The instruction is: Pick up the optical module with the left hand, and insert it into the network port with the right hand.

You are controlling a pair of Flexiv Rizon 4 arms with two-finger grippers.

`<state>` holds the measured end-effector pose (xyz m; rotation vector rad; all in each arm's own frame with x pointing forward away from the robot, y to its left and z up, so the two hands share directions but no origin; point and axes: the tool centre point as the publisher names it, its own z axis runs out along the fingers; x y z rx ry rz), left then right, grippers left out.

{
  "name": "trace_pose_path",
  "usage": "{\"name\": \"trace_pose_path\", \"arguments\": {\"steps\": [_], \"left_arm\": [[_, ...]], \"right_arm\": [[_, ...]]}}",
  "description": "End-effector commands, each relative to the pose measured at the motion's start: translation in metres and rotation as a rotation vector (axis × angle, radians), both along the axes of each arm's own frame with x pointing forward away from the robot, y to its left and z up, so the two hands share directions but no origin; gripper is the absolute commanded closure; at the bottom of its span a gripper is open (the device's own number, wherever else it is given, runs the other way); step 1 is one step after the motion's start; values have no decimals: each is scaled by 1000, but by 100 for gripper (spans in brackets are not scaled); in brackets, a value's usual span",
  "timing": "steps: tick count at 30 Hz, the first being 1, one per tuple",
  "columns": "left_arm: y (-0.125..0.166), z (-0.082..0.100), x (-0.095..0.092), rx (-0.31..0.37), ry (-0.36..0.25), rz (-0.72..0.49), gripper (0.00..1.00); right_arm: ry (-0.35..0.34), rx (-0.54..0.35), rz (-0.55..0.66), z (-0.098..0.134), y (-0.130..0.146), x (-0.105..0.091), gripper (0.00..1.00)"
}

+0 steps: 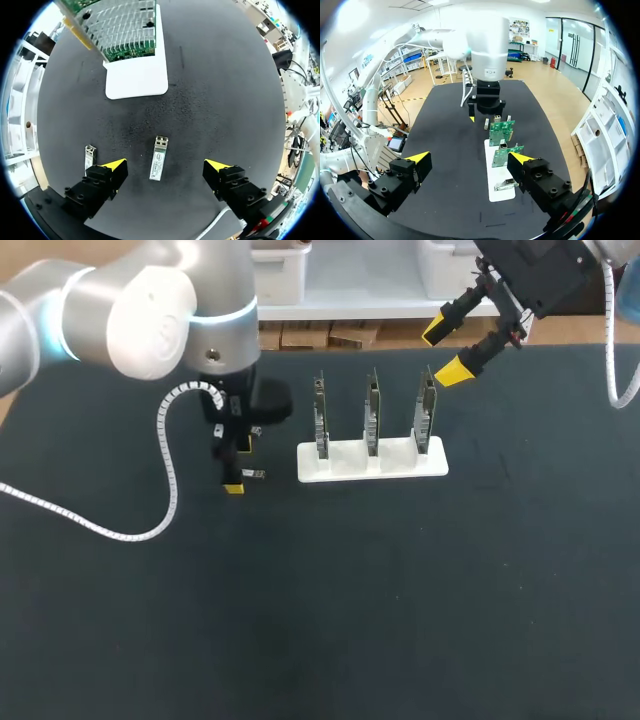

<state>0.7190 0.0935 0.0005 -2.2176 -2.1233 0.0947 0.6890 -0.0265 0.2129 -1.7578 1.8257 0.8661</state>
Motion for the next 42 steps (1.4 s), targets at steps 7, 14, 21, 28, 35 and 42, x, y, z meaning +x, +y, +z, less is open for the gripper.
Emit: {"name": "trace_pose_path", "arguments": {"steps": [7, 14, 21, 28, 35, 42], "left_arm": [[4, -3, 1, 3, 14, 9, 0], [4, -3, 0, 5, 10, 9, 0], [1, -4, -3, 2, 8, -7, 44], [4, -9, -5, 4, 25, -7, 67], [6, -11, -8, 3, 31, -6, 100], [5, -4, -9, 8, 20, 15, 0]], "right_arm": [[-4, 1, -3, 0, -1, -2, 0], [-4, 1, -3, 0, -1, -2, 0], [-4, 1, -3, 0, -1, -2, 0], [-4, 1, -3, 0, -1, -2, 0], [-4, 1, -3, 0, -1, -2, 0], [-4, 1, -3, 0, -1, -2, 0]]}}
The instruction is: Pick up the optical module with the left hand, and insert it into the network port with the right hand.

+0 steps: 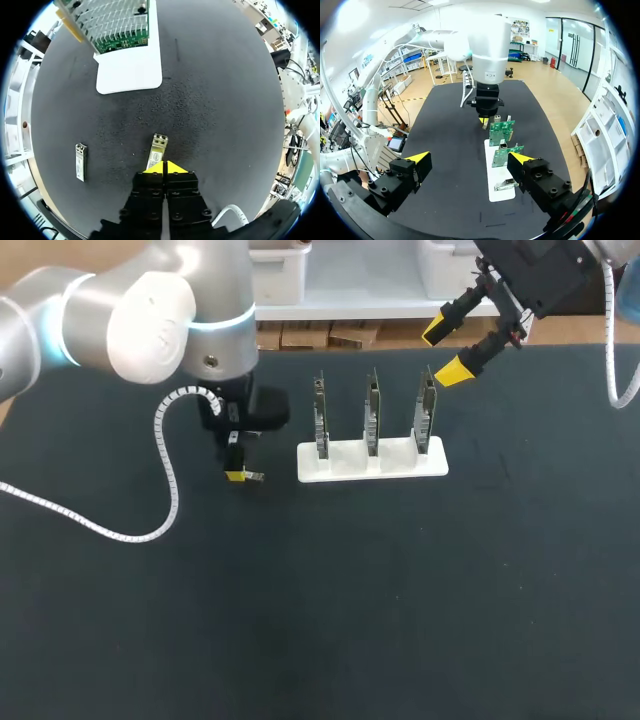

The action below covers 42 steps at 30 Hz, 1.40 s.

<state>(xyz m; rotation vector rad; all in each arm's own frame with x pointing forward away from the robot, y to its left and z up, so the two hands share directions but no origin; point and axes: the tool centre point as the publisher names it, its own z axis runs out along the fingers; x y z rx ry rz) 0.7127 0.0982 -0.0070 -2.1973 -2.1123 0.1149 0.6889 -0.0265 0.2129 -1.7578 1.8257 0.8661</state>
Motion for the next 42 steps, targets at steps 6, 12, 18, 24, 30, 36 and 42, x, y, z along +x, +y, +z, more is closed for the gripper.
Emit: {"name": "trace_pose_path", "arguments": {"steps": [6, 12, 18, 24, 30, 36, 42], "left_arm": [[1, 14, 4, 7, -21, 9, 0], [1, 17, 11, 18, -26, -3, 0], [-1, 11, 16, 18, -9, -6, 0], [-1, 4, 18, 17, -4, -7, 0], [1, 0, 17, 14, -1, -2, 0], [5, -2, 15, 13, -7, 6, 0], [7, -5, 14, 12, -9, 6, 0]], "right_arm": [[-4, 1, -3, 0, -1, -2, 0], [-4, 1, -3, 0, -1, -2, 0], [-4, 1, -3, 0, -1, -2, 0], [-4, 1, -3, 0, -1, -2, 0], [-4, 1, -3, 0, -1, -2, 0], [-4, 1, -3, 0, -1, -2, 0], [-4, 1, -3, 0, -1, -2, 0]]}}
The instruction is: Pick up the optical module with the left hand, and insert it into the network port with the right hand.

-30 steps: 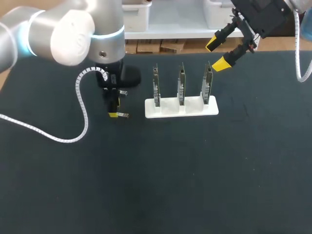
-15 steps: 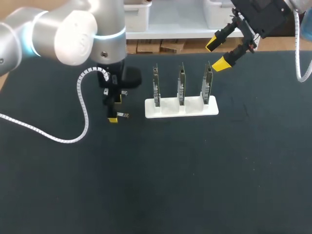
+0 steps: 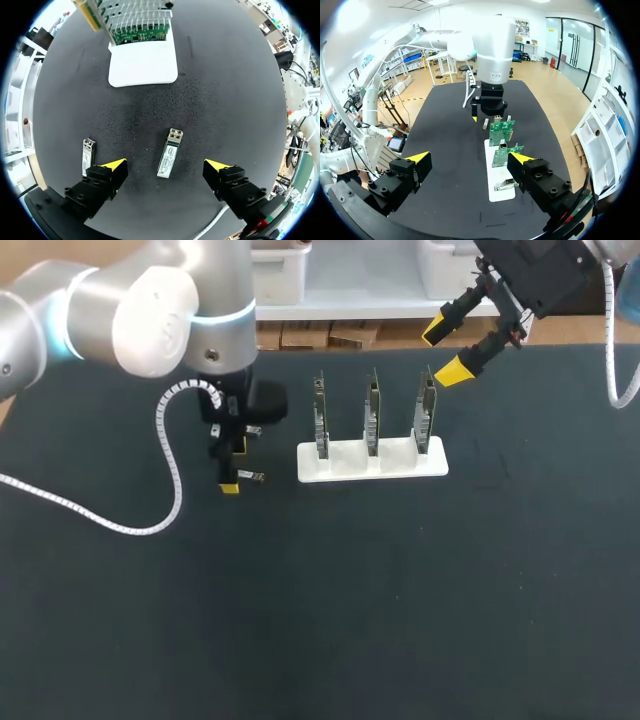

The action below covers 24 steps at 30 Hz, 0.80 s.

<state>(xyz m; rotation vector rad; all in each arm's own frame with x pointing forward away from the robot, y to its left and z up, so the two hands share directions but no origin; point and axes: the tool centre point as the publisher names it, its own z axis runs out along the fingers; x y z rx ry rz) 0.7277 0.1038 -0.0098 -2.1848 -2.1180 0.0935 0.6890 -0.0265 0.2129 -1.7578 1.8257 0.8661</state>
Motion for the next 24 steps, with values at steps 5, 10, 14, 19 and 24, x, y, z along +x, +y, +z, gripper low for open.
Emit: {"name": "trace_pose_path", "arguments": {"steps": [5, 10, 14, 19, 24], "left_arm": [[2, -3, 0, -3, -1, -1, 0], [0, -4, 0, -1, -4, -8, 0], [0, -5, 1, 2, -3, -11, 6], [0, -7, 2, 10, 0, -11, 15], [1, -8, 3, 13, 4, -10, 21]], "right_arm": [[-4, 1, -3, 0, -1, -2, 0], [-4, 1, -3, 0, -1, -2, 0], [-4, 1, -3, 0, -1, -2, 0], [-4, 1, -3, 0, -1, -2, 0], [-4, 1, -3, 0, -1, -2, 0]]}}
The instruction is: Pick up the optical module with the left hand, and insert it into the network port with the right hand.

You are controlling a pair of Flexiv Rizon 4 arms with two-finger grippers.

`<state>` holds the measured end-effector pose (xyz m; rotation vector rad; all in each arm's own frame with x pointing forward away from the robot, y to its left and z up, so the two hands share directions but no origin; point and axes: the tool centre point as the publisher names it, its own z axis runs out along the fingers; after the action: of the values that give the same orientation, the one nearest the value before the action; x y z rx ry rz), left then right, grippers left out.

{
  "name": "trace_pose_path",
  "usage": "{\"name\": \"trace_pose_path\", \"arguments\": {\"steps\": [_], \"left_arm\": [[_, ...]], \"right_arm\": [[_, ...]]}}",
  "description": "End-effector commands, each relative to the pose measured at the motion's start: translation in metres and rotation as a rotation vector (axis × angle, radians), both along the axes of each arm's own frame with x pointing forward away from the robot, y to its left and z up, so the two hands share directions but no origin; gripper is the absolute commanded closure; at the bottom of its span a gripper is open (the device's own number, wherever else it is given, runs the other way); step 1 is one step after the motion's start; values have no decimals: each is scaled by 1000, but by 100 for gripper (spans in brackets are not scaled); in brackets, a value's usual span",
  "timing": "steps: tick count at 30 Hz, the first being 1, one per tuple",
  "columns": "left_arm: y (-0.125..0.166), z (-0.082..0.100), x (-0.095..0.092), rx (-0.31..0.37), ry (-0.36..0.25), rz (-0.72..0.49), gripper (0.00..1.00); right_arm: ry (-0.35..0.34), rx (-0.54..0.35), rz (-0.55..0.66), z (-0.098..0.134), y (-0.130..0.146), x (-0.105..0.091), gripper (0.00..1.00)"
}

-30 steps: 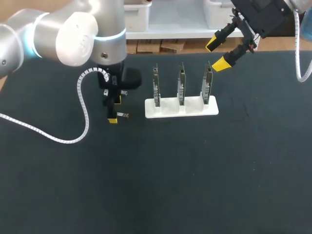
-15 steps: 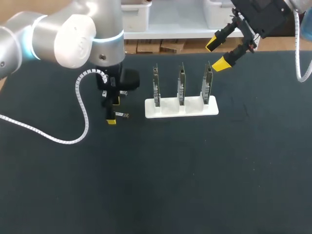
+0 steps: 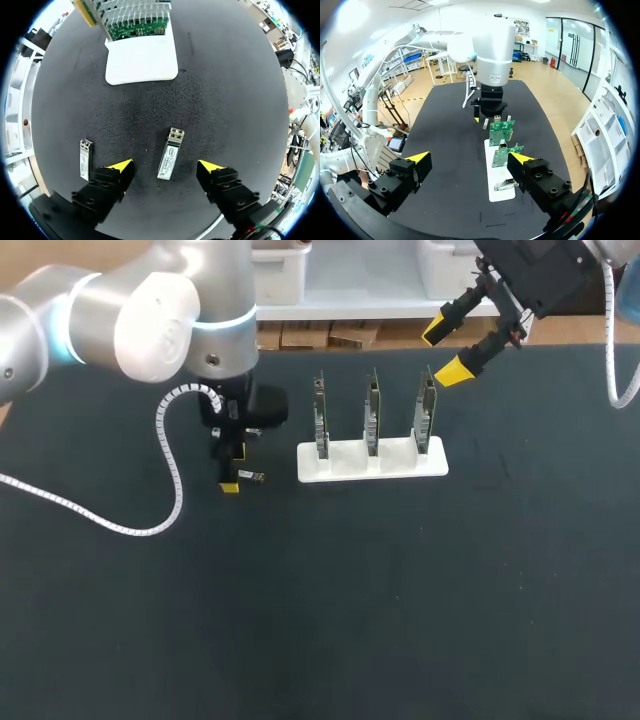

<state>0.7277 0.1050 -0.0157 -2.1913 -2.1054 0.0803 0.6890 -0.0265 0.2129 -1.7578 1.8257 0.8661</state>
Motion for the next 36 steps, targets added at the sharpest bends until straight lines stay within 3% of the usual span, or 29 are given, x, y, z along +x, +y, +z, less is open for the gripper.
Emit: {"name": "trace_pose_path", "arguments": {"steps": [1, 3, 4, 7, 9, 10, 23, 36], "left_arm": [[0, -3, 4, 4, 8, -2, 29], [0, -4, 4, 4, 11, -2, 38], [0, -4, 4, 3, 11, -3, 49], [1, -3, 5, 2, 9, -7, 66], [1, -3, 6, 3, 7, -8, 97], [1, -3, 6, 3, 7, -8, 100], [3, -5, 6, -5, 13, 7, 100], [-3, 31, 6, -264, -36, 59, 100]], "right_arm": [[-4, 1, -3, 0, -1, -2, 0], [-4, 1, -3, 0, -1, -2, 0], [-4, 1, -3, 0, -1, -2, 0], [-4, 1, -3, 0, -1, -2, 0], [-4, 1, -3, 0, -1, -2, 0], [-4, 1, -3, 0, -1, -2, 0], [-4, 1, -3, 0, -1, -2, 0], [-4, 1, -3, 0, -1, -2, 0]]}}
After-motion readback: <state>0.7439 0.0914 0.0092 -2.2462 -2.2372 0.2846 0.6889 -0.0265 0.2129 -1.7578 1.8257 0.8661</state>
